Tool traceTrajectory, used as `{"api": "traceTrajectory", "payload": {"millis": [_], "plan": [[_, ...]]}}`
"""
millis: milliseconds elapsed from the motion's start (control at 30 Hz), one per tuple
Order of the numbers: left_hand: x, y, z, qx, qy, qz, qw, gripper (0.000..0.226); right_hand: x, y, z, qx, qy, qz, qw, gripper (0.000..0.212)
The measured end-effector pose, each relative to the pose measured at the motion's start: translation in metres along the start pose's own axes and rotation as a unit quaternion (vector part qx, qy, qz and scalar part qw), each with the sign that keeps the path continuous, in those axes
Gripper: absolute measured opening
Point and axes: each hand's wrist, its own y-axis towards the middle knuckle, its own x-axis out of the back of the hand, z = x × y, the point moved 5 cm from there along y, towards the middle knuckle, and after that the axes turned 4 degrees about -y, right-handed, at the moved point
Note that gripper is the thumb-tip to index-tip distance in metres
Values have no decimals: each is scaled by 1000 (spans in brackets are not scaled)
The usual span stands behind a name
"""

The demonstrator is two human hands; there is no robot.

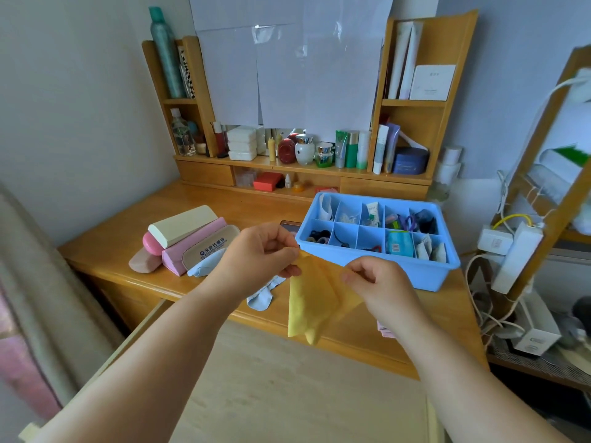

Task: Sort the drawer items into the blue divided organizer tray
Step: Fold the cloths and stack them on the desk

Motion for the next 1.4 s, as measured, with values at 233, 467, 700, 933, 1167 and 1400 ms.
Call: {"api": "traceTrajectory", "payload": {"millis": [233,467,700,933,1167,1400], "plan": [[6,1,11,-25,215,-1,976,12,28,3,8,39,57,16,998,17],[20,18,37,42,189,7,981,12,34,29,-17,-40,44,59,996,4],[27,30,63,-4,10,-103,995,13,31,41,-19,26,2,-13,1000,15],[-2,7,134,70,163,50,983,20,-11,6,-59,38,-287,141,947,14],[-2,36,142,21,203,-7,979,25,-15,35,-79,-27,-264,76,961,13],[-26,88,151,-10,303,0,953,8,-29,67,-89,-4,-430,22,903,14]]}}
